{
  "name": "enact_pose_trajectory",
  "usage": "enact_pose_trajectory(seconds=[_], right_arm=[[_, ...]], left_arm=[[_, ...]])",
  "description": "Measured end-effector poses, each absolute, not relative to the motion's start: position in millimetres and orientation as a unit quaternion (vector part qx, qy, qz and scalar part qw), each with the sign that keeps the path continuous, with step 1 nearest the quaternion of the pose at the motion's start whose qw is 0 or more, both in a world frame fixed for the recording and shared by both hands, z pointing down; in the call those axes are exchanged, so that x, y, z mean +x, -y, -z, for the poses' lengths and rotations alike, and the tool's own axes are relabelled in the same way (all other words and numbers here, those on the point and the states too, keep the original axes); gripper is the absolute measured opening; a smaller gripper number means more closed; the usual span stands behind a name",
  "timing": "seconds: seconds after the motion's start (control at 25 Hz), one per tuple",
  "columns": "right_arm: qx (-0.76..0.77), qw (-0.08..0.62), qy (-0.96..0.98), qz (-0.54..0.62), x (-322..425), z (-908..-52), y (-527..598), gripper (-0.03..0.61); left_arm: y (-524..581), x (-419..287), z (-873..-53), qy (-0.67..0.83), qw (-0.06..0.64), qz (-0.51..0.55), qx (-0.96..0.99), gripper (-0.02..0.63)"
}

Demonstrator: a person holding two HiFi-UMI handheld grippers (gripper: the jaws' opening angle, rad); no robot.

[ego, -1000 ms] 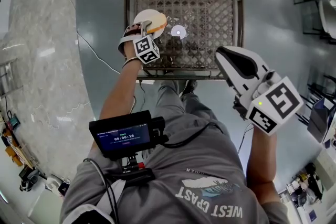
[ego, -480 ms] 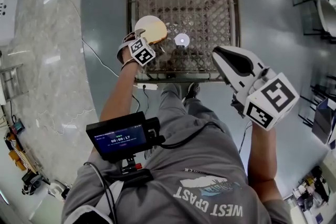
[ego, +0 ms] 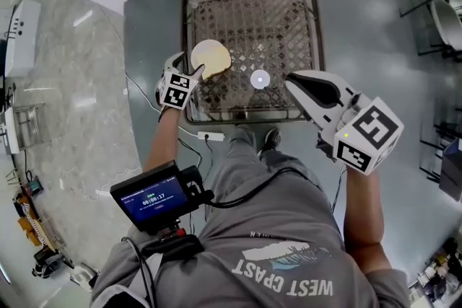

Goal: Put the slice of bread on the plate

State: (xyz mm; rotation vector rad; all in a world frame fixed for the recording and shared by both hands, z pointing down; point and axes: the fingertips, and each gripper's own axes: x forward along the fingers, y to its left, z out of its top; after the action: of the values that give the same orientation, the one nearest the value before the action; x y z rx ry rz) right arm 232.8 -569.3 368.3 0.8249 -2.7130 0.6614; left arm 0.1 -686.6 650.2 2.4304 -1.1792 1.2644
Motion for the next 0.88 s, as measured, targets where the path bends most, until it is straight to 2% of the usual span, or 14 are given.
enact_pose_trajectory(seconds=[0.12,0.2,0.28,0.4,0.56,0.88], right_arm=[[0.264,0.07,0.934,-0.229,236,-350,561,0.011],[0.259,0.051,0.939,-0.223,241,-340,557,0.011],[0.258,0.04,0.943,-0.208,248,-327,547,0.011],[0.261,0.016,0.946,-0.19,257,-302,529,0.009],[0.26,-0.006,0.952,-0.161,266,-271,519,0.006],[0.249,-0.024,0.964,-0.087,269,-210,485,0.006]], left_arm=[[684,23,-571,0.42,0.062,-0.33,0.843,0.296],[677,44,-513,0.425,0.03,-0.273,0.862,0.271],[658,66,-448,0.426,-0.003,-0.212,0.88,0.203],[616,91,-355,0.416,-0.027,-0.107,0.903,0.008],[574,107,-272,0.387,-0.031,-0.011,0.921,0.006],[490,102,-194,0.371,-0.075,0.038,0.925,0.008]])
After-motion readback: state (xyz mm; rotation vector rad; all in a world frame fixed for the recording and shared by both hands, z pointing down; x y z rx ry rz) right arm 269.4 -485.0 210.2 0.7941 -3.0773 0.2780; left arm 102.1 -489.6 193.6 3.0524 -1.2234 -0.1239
